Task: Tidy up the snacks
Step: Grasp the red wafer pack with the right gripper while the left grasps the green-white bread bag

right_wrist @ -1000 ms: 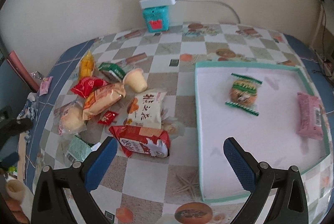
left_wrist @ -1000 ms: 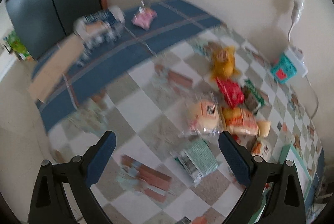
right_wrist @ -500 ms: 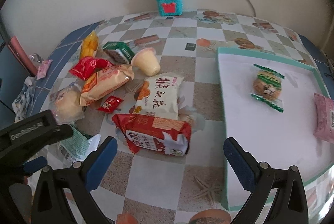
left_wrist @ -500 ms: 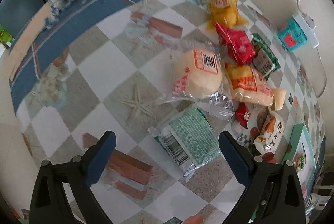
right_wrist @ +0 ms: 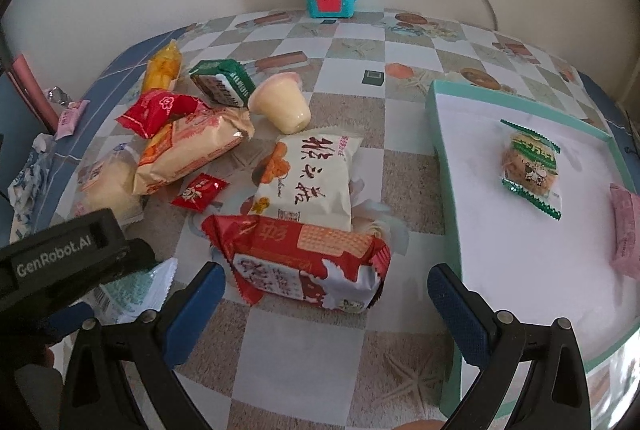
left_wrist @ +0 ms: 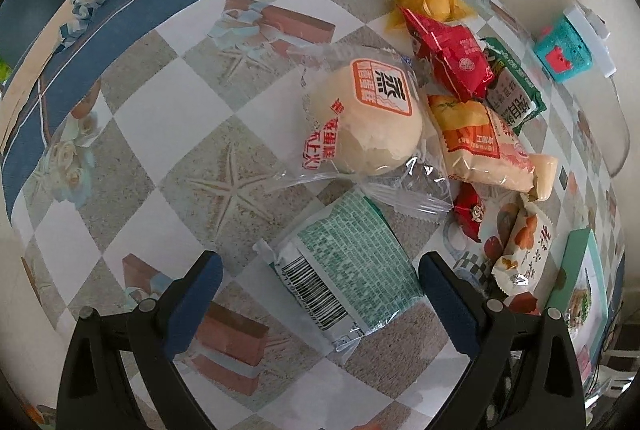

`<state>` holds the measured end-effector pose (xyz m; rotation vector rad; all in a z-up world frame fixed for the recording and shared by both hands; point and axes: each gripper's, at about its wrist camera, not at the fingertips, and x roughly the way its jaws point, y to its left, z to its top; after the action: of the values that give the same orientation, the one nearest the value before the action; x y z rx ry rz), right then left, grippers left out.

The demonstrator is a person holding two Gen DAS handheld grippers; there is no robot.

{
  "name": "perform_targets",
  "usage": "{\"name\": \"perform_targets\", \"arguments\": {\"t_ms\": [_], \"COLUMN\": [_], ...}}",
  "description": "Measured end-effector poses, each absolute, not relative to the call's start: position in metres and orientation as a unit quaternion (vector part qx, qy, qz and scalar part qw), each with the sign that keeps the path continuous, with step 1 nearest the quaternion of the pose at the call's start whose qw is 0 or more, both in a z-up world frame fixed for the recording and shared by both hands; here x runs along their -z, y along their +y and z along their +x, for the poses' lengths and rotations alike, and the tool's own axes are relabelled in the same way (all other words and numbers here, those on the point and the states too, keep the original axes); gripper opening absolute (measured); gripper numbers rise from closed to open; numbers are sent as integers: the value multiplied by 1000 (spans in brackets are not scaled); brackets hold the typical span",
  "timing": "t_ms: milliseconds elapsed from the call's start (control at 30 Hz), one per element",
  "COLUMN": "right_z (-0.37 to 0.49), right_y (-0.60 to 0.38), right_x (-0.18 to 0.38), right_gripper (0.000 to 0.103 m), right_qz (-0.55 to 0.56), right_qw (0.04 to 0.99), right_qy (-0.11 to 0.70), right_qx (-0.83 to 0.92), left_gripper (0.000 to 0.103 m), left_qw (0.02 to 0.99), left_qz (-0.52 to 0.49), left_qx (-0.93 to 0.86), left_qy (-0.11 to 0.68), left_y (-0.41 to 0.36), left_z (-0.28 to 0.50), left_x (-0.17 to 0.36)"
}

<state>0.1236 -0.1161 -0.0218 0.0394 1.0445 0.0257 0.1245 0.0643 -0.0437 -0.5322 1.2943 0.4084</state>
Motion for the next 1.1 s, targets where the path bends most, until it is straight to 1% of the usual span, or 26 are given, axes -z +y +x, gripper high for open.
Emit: {"name": "perform_targets", "arguments": {"t_ms": [100,200,300,333,367,433,500,767,1100], "right_z": [125,127,126,126,126,125,125,123,117], "right_y": [-115,-114,-112,-112,-111,-110,-111,-114,-123], "right_x": [23,23,23,23,22,21,21,16,-4], "right_gripper": [100,91,82,78,75,75,74,74,74], "right_qz": [18,20,20,21,21,19,20,26,41], "right_qw": [869,869,869,870,871,872,871,871,878], "right_qy": [495,495,493,492,491,489,489,489,475], "right_qx": [-12,-17,-21,-24,-26,-27,-28,-35,-34], "left_gripper": [99,99,94,91,86,78,75,74,74], "left_qw": [748,750,752,753,754,756,758,760,765], "left_qz": [-239,-241,-241,-240,-239,-236,-236,-245,-258], "left_qx": [-186,-184,-180,-180,-178,-179,-175,-172,-165], "left_qy": [590,588,586,585,585,584,582,577,567], "left_y": [60,56,52,51,50,47,44,48,56], "left_z": [125,131,137,137,138,138,140,143,123], "left_x": [45,47,45,45,44,40,38,33,10]}}
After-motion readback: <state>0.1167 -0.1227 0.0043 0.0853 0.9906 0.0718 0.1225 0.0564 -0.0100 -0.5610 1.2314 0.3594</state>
